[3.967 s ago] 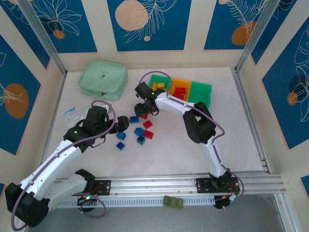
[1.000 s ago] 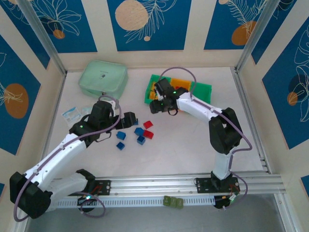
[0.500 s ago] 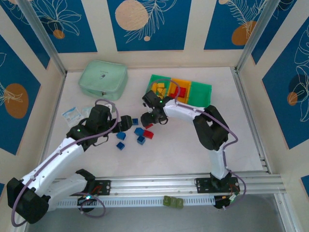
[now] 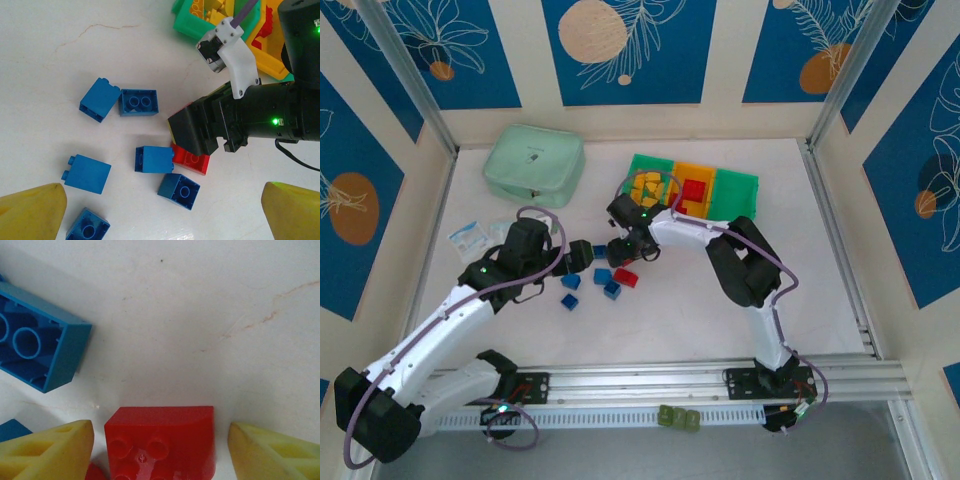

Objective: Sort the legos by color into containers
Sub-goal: Pick up the lego from the center of the table, then place the lego in the container.

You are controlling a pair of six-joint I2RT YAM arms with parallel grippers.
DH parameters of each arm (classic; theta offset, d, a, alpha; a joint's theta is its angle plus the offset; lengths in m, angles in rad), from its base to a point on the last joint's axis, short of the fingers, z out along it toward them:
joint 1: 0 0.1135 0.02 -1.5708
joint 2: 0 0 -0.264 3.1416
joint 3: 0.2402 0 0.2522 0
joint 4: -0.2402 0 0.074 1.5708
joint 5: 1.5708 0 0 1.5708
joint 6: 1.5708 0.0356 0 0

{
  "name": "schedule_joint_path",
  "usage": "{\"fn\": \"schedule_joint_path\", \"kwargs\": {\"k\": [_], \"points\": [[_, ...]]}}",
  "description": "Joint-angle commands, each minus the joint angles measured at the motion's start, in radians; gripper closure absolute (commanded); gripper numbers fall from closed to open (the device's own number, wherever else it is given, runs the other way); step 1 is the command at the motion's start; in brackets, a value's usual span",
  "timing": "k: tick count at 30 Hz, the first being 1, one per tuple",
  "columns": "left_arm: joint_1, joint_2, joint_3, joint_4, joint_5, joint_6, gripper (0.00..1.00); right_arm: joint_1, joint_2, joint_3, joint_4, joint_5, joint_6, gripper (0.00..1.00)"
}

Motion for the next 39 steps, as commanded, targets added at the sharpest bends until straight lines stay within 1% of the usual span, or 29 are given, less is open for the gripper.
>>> {"fn": "schedule_joint_path", "kwargs": {"k": [1, 6, 11, 16, 22, 26, 30, 35, 39], "points": [[-0.003, 0.007, -0.002, -0.006, -0.016, 0.005, 0.01, 0.001, 0.032, 0.02, -0.013, 0.013, 0.01, 0.34], [-0.003, 0.018, 0.003, 0.004, -0.009, 0.004, 0.01, -0.003, 0.019, 0.013, -0.021, 0.02, 0.009, 0.44], [-0.003, 0.028, 0.016, 0.006, 0.002, 0.007, 0.01, -0.016, -0.019, 0.004, -0.02, 0.014, 0.019, 0.51], [-0.003, 0.032, 0.024, 0.012, 0.019, 0.005, 0.01, -0.031, -0.071, -0.002, -0.033, 0.016, 0.026, 0.53], [-0.002, 0.046, 0.032, 0.038, 0.062, -0.001, 0.01, -0.076, -0.162, -0.013, -0.06, 0.021, 0.02, 0.53], [-0.004, 0.074, 0.04, 0.073, 0.104, -0.003, 0.01, -0.135, -0.215, -0.005, -0.083, 0.043, 0.005, 0.53], [-0.006, 0.115, 0.048, 0.112, 0.146, -0.01, 0.01, -0.227, -0.232, 0.035, -0.108, 0.052, -0.007, 0.53], [-0.012, 0.17, 0.06, 0.165, 0.179, -0.017, 0.01, -0.335, -0.192, 0.114, -0.114, 0.08, -0.018, 0.53], [-0.024, 0.217, 0.086, 0.184, 0.191, -0.02, 0.01, -0.401, -0.117, 0.202, -0.123, 0.103, -0.03, 0.53]]}}
